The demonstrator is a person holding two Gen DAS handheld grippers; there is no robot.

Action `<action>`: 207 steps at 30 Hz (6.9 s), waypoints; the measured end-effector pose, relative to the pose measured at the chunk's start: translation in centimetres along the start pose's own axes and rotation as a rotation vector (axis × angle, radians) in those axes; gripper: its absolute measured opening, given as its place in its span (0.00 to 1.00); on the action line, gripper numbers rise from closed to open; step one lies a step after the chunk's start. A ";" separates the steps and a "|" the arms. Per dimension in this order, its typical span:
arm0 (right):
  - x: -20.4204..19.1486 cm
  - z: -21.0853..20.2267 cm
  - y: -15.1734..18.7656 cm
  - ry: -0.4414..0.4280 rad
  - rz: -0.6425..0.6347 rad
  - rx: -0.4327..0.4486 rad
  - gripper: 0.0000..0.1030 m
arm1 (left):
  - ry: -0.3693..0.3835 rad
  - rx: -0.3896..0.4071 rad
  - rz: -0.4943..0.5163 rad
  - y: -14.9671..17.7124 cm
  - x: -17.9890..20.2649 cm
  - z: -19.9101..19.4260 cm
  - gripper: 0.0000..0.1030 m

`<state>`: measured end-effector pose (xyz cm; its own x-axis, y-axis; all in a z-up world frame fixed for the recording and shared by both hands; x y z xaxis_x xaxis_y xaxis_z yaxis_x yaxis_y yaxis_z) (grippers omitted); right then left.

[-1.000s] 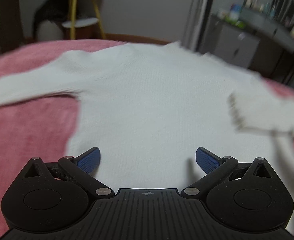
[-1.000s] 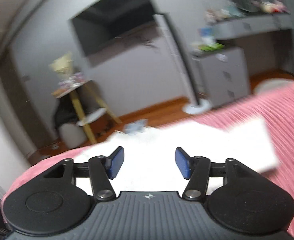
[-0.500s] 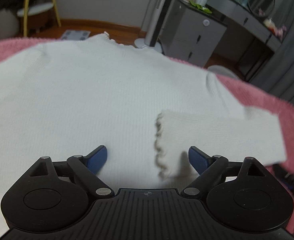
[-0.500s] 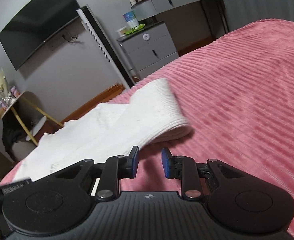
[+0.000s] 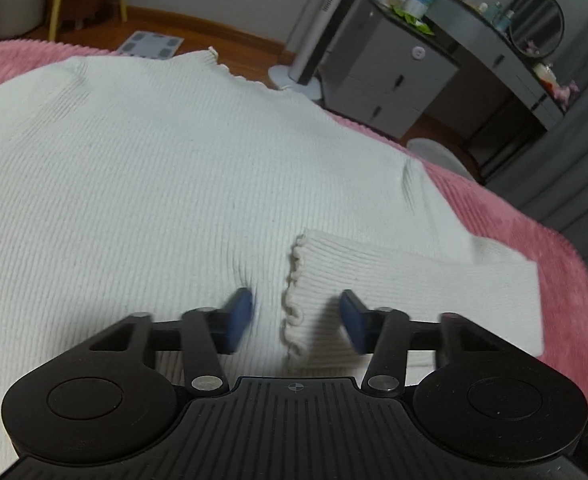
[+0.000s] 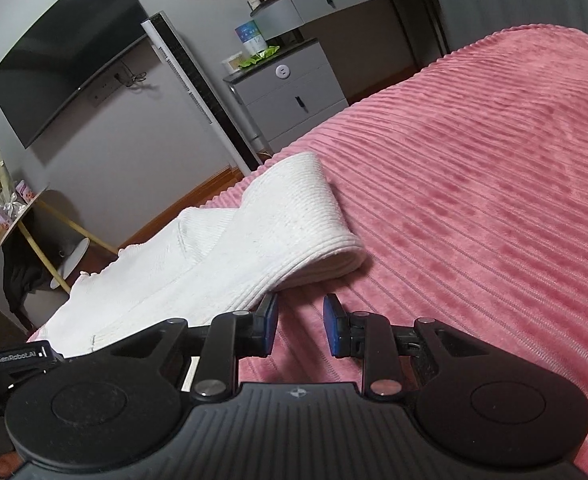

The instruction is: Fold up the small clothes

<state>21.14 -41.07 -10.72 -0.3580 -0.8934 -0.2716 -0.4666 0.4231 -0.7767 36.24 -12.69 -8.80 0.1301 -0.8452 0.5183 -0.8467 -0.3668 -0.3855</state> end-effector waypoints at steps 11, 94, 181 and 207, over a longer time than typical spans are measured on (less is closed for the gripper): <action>-0.2 0.4 0.1 -0.003 0.002 -0.004 0.24 | 0.049 -0.036 0.003 -0.1 -0.7 -0.5 0.13; -7.5 6.2 -1.8 -0.074 -0.080 0.091 0.05 | -0.231 0.239 0.100 -10.6 -13.5 -7.0 0.07; -14.7 2.7 4.3 0.039 -0.491 0.022 0.25 | -0.137 0.484 0.087 -10.5 -12.9 -18.6 0.08; -18.3 1.7 3.7 -0.228 -0.353 -0.013 0.26 | -0.331 0.335 -0.034 -2.7 -17.4 -13.6 0.70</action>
<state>27.27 -23.43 -9.60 0.0134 -0.9939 -0.1096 -0.5393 0.0851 -0.8378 29.22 8.28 -6.45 0.3582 -0.8891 0.2850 -0.6331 -0.4556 -0.6257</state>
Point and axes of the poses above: each gripper's, at about its wrist camera, not at the fingertips, and z roughly the way its jaws point, x to its right, y to its underside, the point moved 8 cm from there along z, roughly the way its jaws point, and after that the axes turned 14 degrees about -z, right-handed, at the moved point
